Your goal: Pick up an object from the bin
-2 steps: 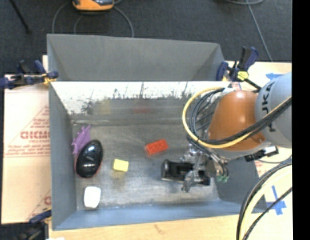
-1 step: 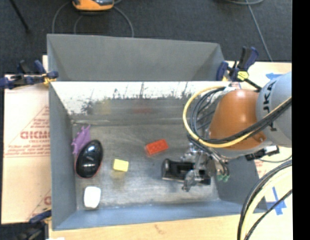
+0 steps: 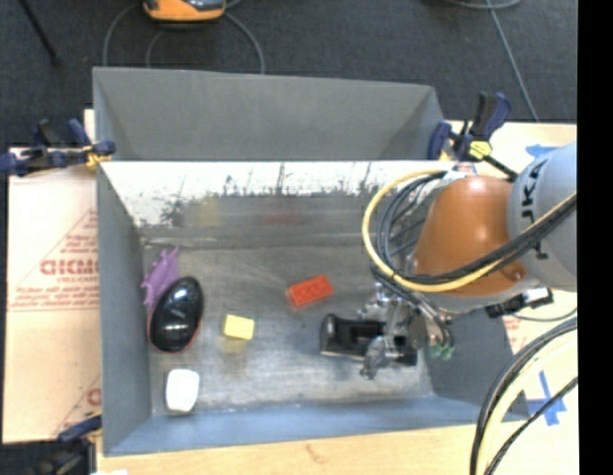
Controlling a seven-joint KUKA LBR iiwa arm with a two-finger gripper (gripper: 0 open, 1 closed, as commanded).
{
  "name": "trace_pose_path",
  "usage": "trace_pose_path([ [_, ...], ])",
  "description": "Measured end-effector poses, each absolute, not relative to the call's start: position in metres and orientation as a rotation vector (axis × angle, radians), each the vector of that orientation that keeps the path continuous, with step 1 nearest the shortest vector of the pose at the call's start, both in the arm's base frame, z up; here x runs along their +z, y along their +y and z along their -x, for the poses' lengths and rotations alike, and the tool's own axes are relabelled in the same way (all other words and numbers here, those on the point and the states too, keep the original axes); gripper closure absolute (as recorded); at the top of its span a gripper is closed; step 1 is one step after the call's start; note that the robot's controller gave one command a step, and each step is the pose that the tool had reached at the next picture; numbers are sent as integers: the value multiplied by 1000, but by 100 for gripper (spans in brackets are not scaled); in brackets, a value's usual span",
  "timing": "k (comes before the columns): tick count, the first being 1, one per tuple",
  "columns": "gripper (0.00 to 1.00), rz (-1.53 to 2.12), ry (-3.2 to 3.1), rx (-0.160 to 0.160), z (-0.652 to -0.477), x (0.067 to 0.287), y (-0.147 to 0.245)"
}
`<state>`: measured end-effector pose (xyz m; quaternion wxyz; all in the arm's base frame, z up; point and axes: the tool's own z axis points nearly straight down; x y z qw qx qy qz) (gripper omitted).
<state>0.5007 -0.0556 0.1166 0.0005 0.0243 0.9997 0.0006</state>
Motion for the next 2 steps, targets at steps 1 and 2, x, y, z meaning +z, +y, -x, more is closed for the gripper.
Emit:
trace_pose_path([
  [1, 100, -76, 3141, 2, -500, 118, -56],
  [2, 100, -76, 3141, 2, -500, 121, -56],
])
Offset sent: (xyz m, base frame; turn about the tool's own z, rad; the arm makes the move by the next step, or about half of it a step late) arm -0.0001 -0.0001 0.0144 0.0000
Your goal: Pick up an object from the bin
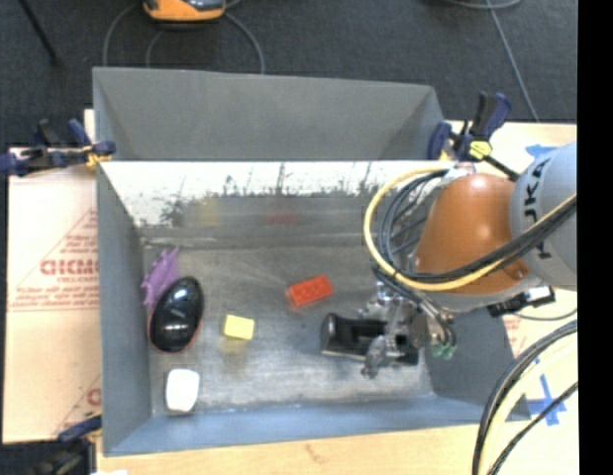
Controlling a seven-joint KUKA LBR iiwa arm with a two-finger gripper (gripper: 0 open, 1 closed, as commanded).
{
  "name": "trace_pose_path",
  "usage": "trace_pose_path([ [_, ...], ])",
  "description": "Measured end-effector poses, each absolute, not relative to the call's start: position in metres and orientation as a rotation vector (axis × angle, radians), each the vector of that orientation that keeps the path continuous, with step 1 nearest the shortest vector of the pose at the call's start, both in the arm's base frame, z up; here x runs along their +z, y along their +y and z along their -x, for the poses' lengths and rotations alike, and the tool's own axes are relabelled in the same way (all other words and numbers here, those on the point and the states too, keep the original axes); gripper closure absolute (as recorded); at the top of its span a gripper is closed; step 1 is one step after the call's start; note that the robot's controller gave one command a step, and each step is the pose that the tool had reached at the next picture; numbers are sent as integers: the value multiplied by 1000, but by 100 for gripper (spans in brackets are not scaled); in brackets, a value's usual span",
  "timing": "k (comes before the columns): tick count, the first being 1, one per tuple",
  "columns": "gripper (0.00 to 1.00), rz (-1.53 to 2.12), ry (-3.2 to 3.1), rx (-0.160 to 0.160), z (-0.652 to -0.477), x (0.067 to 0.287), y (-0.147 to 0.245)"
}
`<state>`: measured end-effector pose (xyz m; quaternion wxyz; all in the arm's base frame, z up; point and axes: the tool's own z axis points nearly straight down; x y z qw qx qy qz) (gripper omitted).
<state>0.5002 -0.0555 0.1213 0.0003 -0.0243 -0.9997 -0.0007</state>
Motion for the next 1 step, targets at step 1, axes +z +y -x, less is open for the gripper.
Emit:
trace_pose_path([
  [1, 100, 77, -3131, -3, -498, 133, -55],
])
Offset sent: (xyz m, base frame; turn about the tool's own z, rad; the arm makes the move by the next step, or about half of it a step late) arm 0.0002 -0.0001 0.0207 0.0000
